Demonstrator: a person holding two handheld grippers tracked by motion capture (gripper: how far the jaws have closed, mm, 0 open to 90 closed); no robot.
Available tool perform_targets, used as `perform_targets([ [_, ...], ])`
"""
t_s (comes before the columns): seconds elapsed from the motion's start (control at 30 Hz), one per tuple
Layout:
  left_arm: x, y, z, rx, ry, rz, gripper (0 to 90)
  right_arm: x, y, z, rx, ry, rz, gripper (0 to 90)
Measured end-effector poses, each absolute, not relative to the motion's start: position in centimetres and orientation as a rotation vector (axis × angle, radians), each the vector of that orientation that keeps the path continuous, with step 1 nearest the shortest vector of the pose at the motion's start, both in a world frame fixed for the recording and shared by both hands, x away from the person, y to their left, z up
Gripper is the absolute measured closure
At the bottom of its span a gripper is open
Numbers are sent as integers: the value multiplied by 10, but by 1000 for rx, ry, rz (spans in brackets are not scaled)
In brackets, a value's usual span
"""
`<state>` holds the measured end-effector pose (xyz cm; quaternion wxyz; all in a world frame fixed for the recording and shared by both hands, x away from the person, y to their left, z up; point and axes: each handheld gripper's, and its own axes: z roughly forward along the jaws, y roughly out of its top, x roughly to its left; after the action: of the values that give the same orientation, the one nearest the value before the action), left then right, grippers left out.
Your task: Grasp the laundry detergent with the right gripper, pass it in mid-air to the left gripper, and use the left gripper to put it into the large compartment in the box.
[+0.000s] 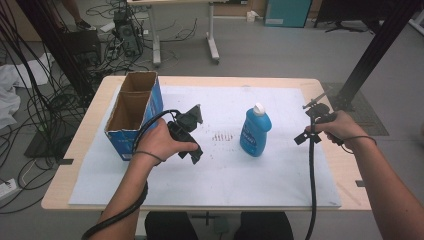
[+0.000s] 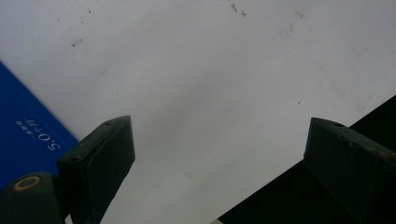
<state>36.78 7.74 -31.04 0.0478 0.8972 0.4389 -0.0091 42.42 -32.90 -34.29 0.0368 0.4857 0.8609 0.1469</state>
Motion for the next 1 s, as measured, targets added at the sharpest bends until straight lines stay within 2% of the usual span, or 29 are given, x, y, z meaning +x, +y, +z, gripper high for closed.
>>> perform_targets([
  [1.0, 369, 75, -314, 2728, 1338, -37, 91, 396, -329, -358, 1461, 2656, 524, 64],
])
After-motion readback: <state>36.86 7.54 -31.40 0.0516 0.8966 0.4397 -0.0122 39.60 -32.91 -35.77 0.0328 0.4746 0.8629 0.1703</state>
